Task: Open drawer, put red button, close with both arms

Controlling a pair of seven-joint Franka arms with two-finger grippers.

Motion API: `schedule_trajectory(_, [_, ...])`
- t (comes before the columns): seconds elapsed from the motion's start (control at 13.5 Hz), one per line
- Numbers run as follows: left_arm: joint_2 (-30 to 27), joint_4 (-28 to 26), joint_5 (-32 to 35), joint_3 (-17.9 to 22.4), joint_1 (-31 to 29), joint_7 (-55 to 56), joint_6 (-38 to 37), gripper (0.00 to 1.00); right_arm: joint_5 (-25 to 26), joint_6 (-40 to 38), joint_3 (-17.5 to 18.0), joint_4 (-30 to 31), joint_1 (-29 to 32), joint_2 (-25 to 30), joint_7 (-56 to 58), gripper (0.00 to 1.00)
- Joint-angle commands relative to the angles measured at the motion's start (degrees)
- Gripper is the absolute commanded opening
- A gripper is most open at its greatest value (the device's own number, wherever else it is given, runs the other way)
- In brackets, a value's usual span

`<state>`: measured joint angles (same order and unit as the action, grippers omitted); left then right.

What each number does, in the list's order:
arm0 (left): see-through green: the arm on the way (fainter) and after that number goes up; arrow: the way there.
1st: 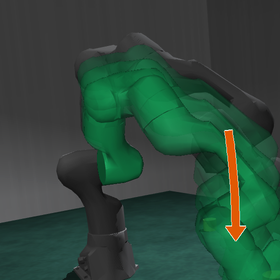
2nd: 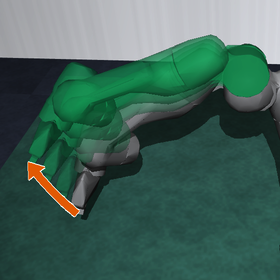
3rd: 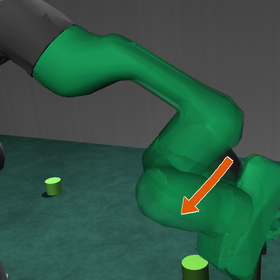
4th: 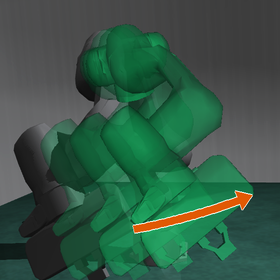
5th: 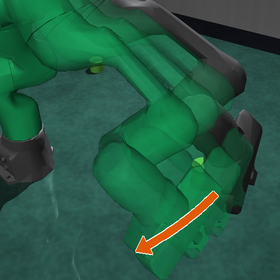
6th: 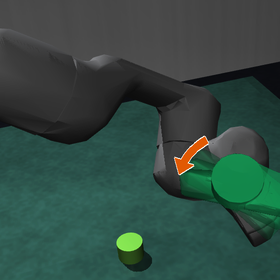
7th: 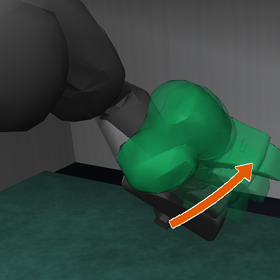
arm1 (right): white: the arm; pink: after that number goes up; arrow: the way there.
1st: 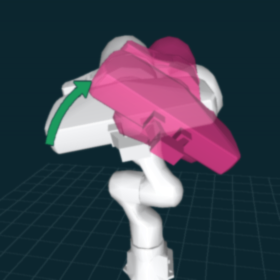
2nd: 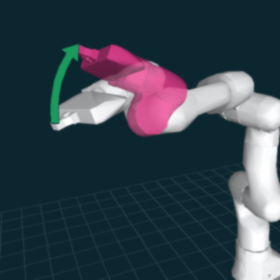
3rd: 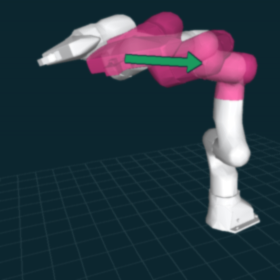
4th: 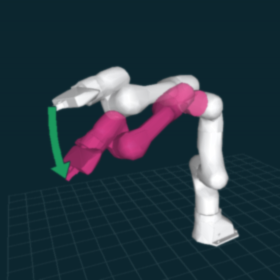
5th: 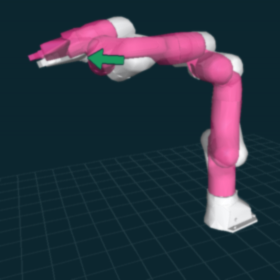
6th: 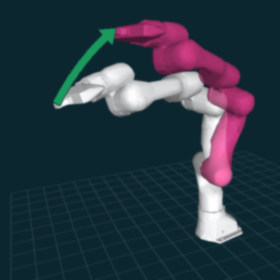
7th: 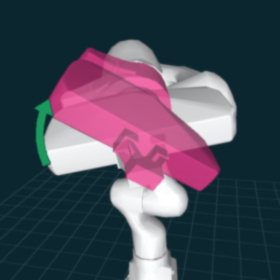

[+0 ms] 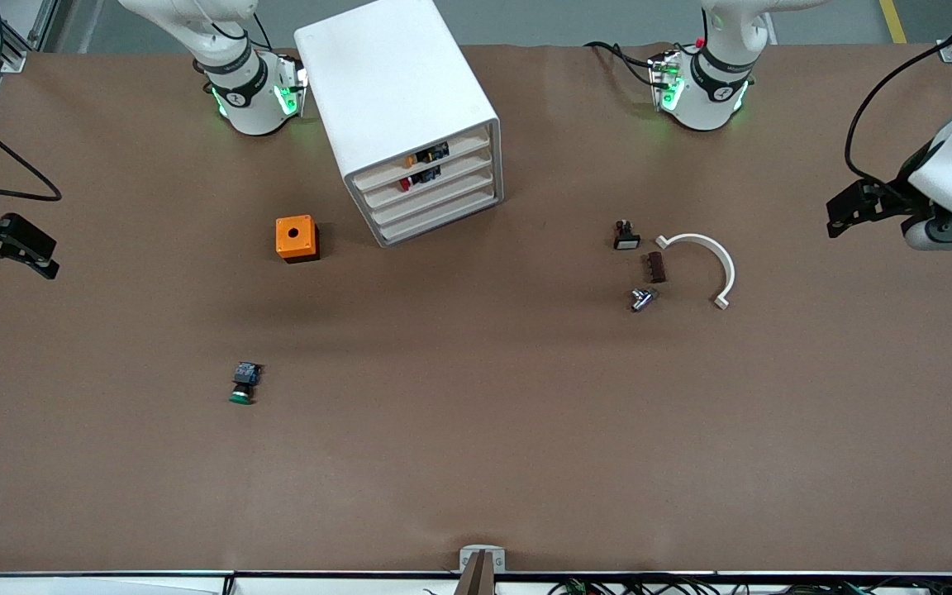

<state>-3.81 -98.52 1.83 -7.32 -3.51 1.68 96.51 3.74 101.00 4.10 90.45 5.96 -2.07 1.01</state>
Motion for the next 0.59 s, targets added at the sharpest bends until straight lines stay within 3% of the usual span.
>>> schedule_trajectory(0.0, [-0.5, 1.7, -1.1, 0.2, -0.3, -0.5, 0.0, 1.00, 1.1, -0.5, 0.6, -0.4, 0.7, 0.1, -0.2, 1.00])
schedule_trajectory(0.52, [0.7, 3.4, -1.0, -0.2, -0.2, -0.6, -1.2, 1.00, 0.4, -1.2, 0.5, -0.5, 1.2, 0.2, -0.1, 1.00])
